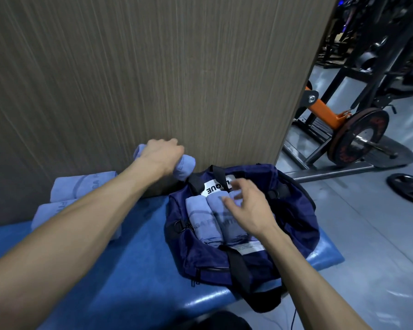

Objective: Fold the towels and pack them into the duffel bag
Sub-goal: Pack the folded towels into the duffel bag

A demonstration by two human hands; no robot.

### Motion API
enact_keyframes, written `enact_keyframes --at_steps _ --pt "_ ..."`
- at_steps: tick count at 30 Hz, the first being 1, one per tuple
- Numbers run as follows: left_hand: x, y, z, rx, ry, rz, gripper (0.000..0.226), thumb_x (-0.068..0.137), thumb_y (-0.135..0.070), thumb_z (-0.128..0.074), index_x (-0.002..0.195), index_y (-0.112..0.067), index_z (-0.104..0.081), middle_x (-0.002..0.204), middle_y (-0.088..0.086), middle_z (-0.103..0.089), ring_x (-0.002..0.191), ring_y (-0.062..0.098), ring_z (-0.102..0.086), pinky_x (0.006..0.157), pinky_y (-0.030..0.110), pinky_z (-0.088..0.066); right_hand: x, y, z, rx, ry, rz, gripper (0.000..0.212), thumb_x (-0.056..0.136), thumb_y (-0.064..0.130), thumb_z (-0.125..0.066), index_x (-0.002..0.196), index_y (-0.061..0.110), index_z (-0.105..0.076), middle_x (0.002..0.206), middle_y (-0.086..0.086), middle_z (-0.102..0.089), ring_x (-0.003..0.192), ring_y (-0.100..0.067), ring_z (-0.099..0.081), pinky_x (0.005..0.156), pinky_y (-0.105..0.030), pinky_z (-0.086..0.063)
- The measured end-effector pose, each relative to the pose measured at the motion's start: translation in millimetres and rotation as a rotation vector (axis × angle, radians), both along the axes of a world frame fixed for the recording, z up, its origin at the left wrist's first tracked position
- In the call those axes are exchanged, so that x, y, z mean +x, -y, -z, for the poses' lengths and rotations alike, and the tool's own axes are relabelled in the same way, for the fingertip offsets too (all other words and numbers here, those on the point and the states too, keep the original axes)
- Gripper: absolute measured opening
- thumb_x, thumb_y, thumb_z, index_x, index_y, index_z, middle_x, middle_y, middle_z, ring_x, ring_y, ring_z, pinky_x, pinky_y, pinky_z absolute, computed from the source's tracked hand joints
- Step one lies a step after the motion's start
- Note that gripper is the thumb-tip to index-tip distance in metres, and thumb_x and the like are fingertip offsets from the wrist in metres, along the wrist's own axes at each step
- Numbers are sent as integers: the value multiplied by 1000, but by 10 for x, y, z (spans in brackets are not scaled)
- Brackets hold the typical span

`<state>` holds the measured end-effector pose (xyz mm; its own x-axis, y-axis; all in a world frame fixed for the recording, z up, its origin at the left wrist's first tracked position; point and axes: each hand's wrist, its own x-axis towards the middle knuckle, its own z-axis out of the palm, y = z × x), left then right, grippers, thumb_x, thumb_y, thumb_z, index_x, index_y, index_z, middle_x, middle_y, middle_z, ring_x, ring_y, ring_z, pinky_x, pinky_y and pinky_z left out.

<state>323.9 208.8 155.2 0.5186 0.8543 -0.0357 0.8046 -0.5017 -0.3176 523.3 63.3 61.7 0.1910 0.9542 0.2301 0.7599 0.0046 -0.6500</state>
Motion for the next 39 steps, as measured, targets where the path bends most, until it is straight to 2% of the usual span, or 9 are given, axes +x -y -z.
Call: enact_keyframes --at_steps 3,7,11,15,18,22,25,30,39 --pt "423 214 -227 -139 -82 204 32 71 -23 -75 98 -24 -59 96 0 -63 87 27 -64 62 33 -45 100 18 -190 129 -104 -43 62 89 47 -72 140 20 -48 135 9 -50 119 -5 -51 97 -24 -45" --pt "968 419 -104 -319 -75 541 45 66 -33 -77 106 -28 -57 85 -4 -63 77 22 -62 65 41 -56 331 65 -358 -2 -85 -132 69 82 52 -78 138 23 -48 126 12 -63 114 -3 -59 92 -24 -50" --pt "1298 474 179 -267 158 663 50 72 -36 -79 109 -26 -48 82 -8 -61 76 19 -59 70 37 -45 660 163 -257 -103 -22 -23 57 80 37 -80 129 23 -53 116 8 -68 106 -13 -64 89 -37 -53" --pt "1456 511 621 -76 543 573 39 80 -28 -72 114 -23 -52 110 -4 -55 101 20 -53 83 37 -43 833 195 -101 -290 82 271 46 83 31 -71 124 15 -56 107 -6 -66 107 -32 -61 78 -37 -47" --pt "1482 568 1025 -227 752 337 22 90 -23 -63 109 -17 -53 113 3 -50 107 27 -52 82 39 -45 864 192 22 -347 92 388 31 83 29 -68 104 10 -55 90 -9 -61 91 -37 -60 62 -34 -37" --pt "1408 628 1560 -322 488 286 57 93 -51 -59 135 -14 -47 140 5 -45 128 27 -44 102 42 -41 877 116 130 -434 102 438 25 89 27 -59 100 6 -50 99 -16 -63 87 -37 -59 59 -32 -39" --pt "1310 651 1776 -287 597 300 67 94 -57 -55 146 -17 -42 154 0 -40 139 21 -39 113 38 -33 888 26 164 -567 73 479 30 89 23 -53 111 3 -55 112 -19 -63 95 -37 -58 72 -35 -44" --pt "1292 665 1859 -268 641 303 69 92 -55 -57 147 -18 -41 153 0 -43 139 22 -40 114 38 -34 857 -207 103 -686 -15 447 45 93 21 -50 132 1 -50 131 -20 -58 116 -37 -58 84 -38 -46" --pt "1280 684 1874 -226 646 313 64 90 -56 -57 143 -21 -46 147 -4 -47 133 20 -44 110 37 -36 903 -282 341 -613 -24 507 47 94 45 -59 123 8 -57 123 -16 -64 109 -36 -62 84 -39 -52"
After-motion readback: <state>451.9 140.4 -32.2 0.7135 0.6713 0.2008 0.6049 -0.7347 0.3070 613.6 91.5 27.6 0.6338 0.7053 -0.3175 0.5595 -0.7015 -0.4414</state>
